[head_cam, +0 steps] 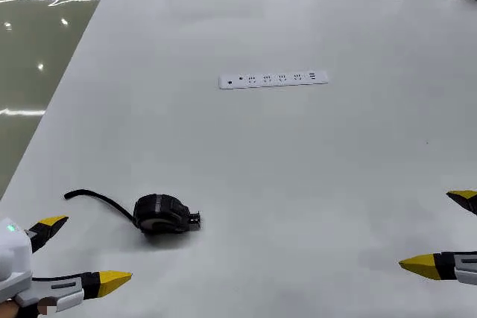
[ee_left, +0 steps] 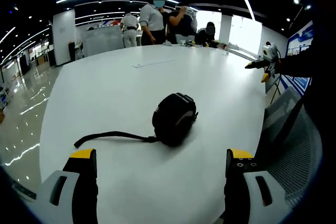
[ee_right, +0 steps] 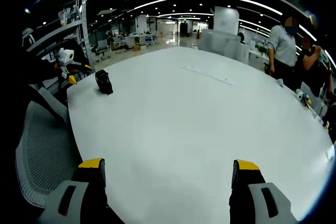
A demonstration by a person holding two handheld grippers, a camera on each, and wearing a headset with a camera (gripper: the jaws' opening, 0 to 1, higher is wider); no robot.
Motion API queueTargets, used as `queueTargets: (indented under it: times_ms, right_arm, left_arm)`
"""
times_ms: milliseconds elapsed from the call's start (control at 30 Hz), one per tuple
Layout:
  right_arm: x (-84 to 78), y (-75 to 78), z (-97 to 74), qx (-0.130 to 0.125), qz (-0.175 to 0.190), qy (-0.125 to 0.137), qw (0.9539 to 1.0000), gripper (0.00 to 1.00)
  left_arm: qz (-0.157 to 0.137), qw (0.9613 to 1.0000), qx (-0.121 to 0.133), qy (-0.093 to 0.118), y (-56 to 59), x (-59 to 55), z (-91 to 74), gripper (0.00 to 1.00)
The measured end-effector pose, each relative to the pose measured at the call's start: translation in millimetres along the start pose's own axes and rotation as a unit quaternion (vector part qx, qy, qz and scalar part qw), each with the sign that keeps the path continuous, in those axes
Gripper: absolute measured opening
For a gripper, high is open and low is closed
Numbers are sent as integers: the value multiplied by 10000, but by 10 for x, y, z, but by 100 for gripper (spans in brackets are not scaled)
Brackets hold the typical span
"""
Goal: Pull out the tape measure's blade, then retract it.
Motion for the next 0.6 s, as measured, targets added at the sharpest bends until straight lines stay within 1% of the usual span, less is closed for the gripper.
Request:
queueTargets:
  times_ms: [167,233,333,600]
  right_arm:
    - [-13,-13,-6,9,-26,-21,10000,99]
    - [-12,-17,-8,22,-59,-29,10000,99]
    - [-13,-21,-18,51,-97,-41,9999,99]
    - [-19,-3,-25,37,-99,-52,9999,99]
  left_arm:
    - [65,10000,7,44,-24,73,8,99]
    - [85,10000,-31,41,-14,89,16,99]
    - [151,9999,-64,15,-4,89,27,99]
    - [149,9998,-86,-29,-7,77,30,99]
Point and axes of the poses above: the centre of the closed fingertips' face, and the gripper's own axes: z roughly forward along the fingers, y roughly to its right, x roughly out of its top, the point moved 10 cm from there along -z, roughly backward along the fingers, and after that the axes turned 9 degrees about x, right-handed, at the moved point
